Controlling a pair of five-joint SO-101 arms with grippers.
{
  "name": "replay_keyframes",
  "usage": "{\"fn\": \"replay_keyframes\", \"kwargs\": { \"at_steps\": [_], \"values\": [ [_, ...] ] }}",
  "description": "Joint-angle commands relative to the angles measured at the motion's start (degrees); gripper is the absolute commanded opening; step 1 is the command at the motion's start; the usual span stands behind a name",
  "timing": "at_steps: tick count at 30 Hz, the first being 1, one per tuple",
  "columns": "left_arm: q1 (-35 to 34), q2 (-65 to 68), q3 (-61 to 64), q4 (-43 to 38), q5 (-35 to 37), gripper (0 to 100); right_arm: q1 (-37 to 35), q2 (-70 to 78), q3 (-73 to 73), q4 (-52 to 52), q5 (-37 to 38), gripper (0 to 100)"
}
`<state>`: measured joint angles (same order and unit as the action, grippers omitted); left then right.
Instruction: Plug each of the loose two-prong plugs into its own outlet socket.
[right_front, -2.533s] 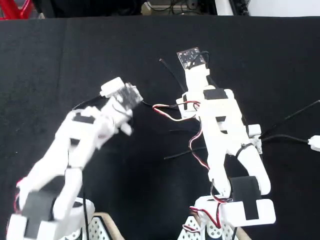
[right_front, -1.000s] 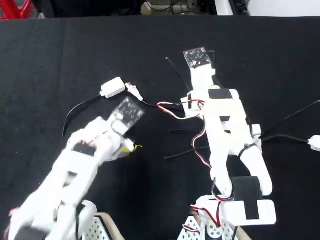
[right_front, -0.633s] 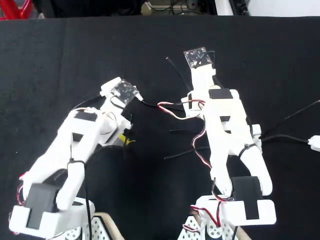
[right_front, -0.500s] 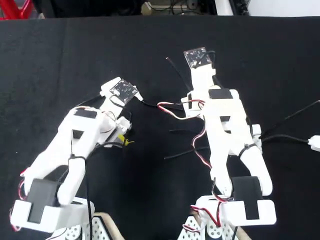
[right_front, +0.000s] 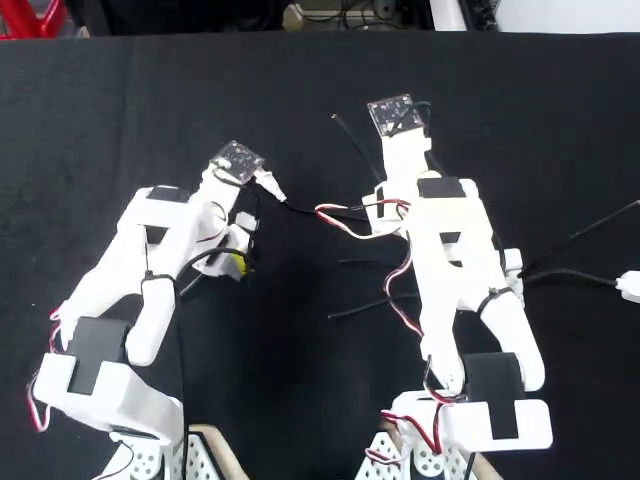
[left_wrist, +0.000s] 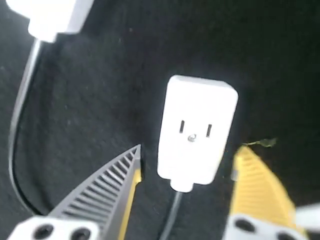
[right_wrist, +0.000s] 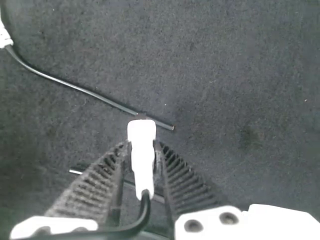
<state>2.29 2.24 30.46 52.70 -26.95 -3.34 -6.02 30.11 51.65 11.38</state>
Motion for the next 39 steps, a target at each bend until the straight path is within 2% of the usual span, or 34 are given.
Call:
{"fn": "replay_keyframes", "kwargs": {
  "at_steps": [1, 7, 13, 19, 21, 23, 27, 30, 36, 39],
  "values": [
    [-0.8, -7.6, 0.4, 1.0, 2.6, 35, 0.5, -0.3, -2.9, 0.4, 0.2, 1.2],
    [2.0, -17.5, 5.3, -0.8, 2.7, 35, 0.4, -0.3, -2.9, 0.3, 0.2, 1.2],
    [8.5, -9.8, 3.6, -1.8, 2.5, 33, 0.4, -0.3, -2.9, 0.4, 0.2, 1.2],
    [1.6, 8.5, -7.8, -1.5, -0.4, 32, 0.5, -0.3, -2.9, 0.4, 0.2, 1.2],
    [0.3, 11.9, -12.0, 2.5, -1.3, 31, 0.5, -0.3, -3.0, 0.3, 0.2, 1.2],
    [0.0, 12.7, -15.6, 6.4, -1.7, 31, 0.6, -0.3, -3.0, 0.3, 0.2, 1.2],
    [0.2, 14.0, -15.9, 6.9, -1.9, 31, 0.6, -0.3, -3.0, 0.2, 0.3, 1.2],
    [-0.1, 14.2, -16.0, 6.9, -4.4, 27, 0.6, -0.3, -3.1, 0.2, 0.3, 1.2],
    [-0.2, 14.1, -16.3, 7.6, -4.4, 22, 0.6, -0.3, -3.1, 0.3, 0.3, 1.2],
    [0.6, 14.1, -17.0, 10.7, -4.5, 17, 0.6, -0.4, -3.1, 0.3, 0.3, 1.2]
  ]
}}
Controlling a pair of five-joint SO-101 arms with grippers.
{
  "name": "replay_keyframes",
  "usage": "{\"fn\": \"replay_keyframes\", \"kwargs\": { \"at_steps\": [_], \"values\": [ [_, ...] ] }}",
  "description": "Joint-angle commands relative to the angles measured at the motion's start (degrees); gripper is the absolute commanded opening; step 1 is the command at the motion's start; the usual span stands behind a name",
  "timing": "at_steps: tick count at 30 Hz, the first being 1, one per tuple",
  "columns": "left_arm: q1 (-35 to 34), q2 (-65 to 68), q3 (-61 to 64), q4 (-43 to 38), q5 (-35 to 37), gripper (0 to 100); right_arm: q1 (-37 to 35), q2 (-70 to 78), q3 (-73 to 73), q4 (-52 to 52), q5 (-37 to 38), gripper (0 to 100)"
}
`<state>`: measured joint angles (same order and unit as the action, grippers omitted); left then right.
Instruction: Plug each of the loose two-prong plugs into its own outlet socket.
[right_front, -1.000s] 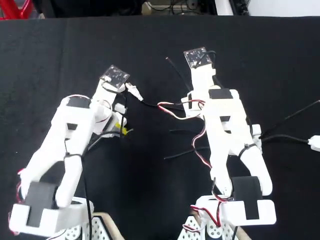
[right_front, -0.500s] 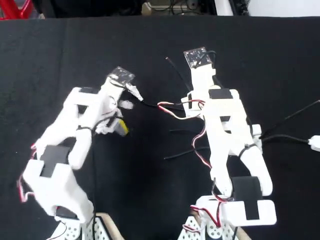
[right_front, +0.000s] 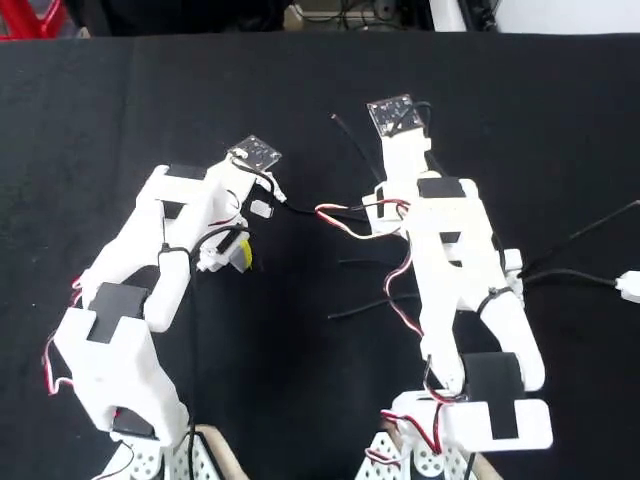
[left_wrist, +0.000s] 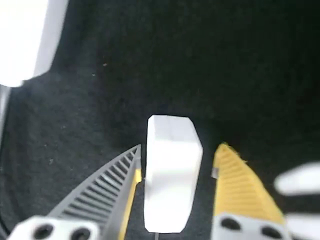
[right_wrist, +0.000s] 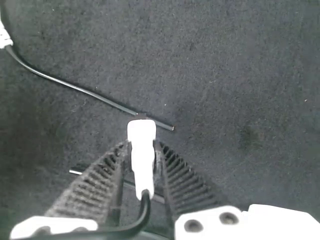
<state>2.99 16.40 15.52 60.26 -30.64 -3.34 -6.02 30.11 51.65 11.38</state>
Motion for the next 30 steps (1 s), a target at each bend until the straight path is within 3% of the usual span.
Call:
{"fn": "replay_keyframes", "kwargs": {
  "at_steps": [1, 6, 12, 14, 16, 20, 26, 30],
  "values": [
    [0.5, -0.1, -2.7, 4.7, -0.8, 14, 0.6, -0.5, -3.1, 0.3, 0.3, 1.2],
    [5.9, -4.3, -1.4, 11.8, -0.1, 3, 0.6, -0.6, -3.1, 0.4, 0.3, 1.2],
    [14.1, -14.4, 7.8, 9.3, 2.3, 4, 0.7, -0.6, -3.1, 0.4, 0.3, 1.2],
    [15.1, -16.0, 11.0, 5.1, 2.0, 4, 0.7, -0.6, -3.1, 0.4, 0.3, 1.2],
    [14.5, -16.0, 14.0, 0.7, 2.0, 4, 0.7, -0.5, -3.1, 0.4, 0.3, 1.2],
    [12.4, -16.1, 15.3, -0.2, 1.8, 5, 0.7, -0.4, -3.1, 0.4, 0.3, 1.2],
    [8.0, -16.6, 15.2, -0.2, -2.1, 22, 0.6, -0.4, -3.1, 0.4, 1.1, 1.2],
    [5.7, -16.7, 13.8, -0.2, -2.4, 23, 0.5, -0.4, -3.0, 0.4, 1.5, 1.2]
  ]
}}
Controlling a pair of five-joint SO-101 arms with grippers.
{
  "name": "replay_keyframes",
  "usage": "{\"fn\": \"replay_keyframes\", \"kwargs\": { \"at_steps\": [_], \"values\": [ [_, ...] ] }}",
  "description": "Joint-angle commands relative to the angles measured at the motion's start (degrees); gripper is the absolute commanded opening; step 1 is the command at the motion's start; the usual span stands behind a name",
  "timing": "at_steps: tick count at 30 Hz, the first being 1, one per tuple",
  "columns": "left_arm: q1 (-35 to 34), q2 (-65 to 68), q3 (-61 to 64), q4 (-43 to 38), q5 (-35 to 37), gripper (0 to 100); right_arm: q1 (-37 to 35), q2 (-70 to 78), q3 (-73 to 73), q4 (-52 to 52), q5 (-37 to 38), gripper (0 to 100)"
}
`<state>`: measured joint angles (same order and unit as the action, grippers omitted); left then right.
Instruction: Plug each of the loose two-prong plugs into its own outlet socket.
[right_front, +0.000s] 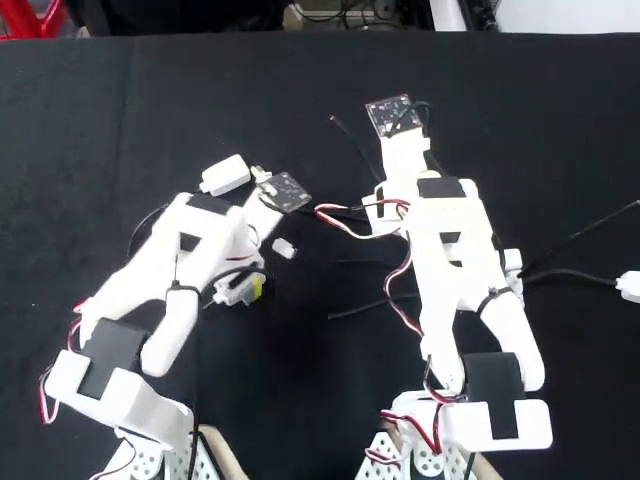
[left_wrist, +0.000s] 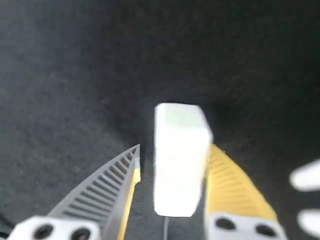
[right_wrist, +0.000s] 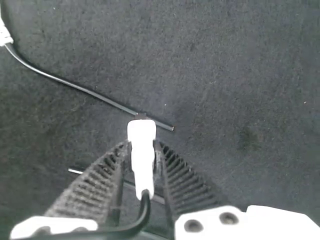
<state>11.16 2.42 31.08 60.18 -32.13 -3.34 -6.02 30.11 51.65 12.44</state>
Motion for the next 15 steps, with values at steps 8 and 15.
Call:
{"fn": "replay_keyframes", "kwargs": {
  "at_steps": [8, 15],
  "values": [
    [-9.0, -2.7, -7.1, 0.6, -0.5, 23, 0.4, -0.4, -3.0, 0.4, 1.1, 1.2],
    [-9.5, -2.8, -9.5, 5.4, 0.4, 23, 0.4, -0.3, -3.0, 0.3, 2.3, 1.2]
  ]
}}
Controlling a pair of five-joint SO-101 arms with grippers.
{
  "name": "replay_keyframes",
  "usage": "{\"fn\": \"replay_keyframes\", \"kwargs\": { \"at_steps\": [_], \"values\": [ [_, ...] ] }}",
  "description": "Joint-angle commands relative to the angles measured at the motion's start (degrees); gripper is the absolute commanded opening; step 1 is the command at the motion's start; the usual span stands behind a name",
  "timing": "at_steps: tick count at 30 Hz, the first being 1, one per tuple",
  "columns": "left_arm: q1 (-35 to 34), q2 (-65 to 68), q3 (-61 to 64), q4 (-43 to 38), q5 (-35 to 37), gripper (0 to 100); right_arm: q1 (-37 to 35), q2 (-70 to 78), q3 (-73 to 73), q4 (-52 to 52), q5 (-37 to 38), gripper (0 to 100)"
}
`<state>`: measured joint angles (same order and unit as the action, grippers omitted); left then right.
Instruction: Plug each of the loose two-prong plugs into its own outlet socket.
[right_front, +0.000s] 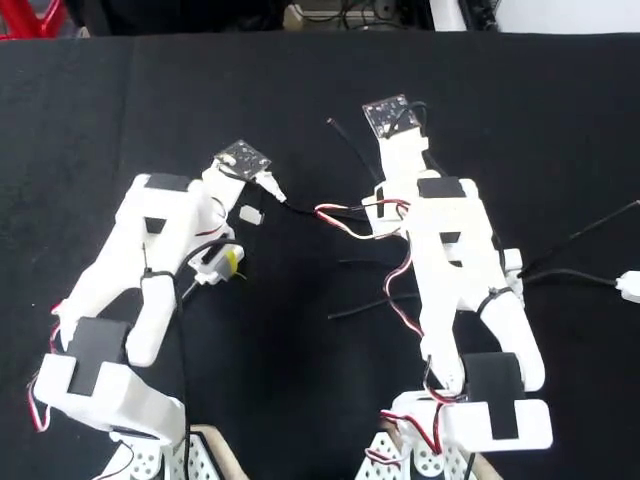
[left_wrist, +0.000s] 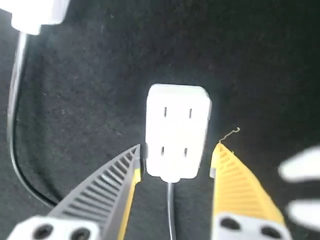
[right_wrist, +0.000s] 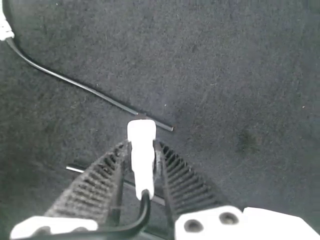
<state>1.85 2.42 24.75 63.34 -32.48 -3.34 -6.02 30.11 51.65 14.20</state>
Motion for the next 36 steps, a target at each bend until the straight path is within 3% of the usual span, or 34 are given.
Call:
{"fn": "replay_keyframes", "kwargs": {
  "at_steps": [1, 6, 10, 16, 21, 26, 36],
  "values": [
    [-0.1, -2.9, -3.1, 2.5, 1.0, 23, 0.4, -0.3, -3.0, 0.4, 0.5, 1.2],
    [-0.3, -10.0, -0.6, 6.4, 3.3, 20, -3.3, -3.1, -3.3, 4.1, 3.6, 1.2],
    [-0.7, -22.9, 7.0, 6.4, 6.7, 16, -7.2, -8.7, 2.4, 1.1, 4.7, 1.2],
    [-11.1, -44.2, 19.7, 6.3, 13.0, 20, -13.1, -19.6, 13.8, -6.8, 4.7, 1.1],
    [-18.9, -58.6, 32.8, 3.9, 13.2, 20, -21.7, -25.6, 19.8, -11.3, 4.2, 1.1],
    [-20.7, -72.4, 48.7, -2.3, 13.1, 20, -27.0, -23.4, 21.2, -16.9, 4.1, 1.1],
    [-28.2, -104.5, 68.4, -2.3, 13.2, 19, -34.0, -7.0, 10.2, -18.2, -0.6, 1.1]
  ]
}}
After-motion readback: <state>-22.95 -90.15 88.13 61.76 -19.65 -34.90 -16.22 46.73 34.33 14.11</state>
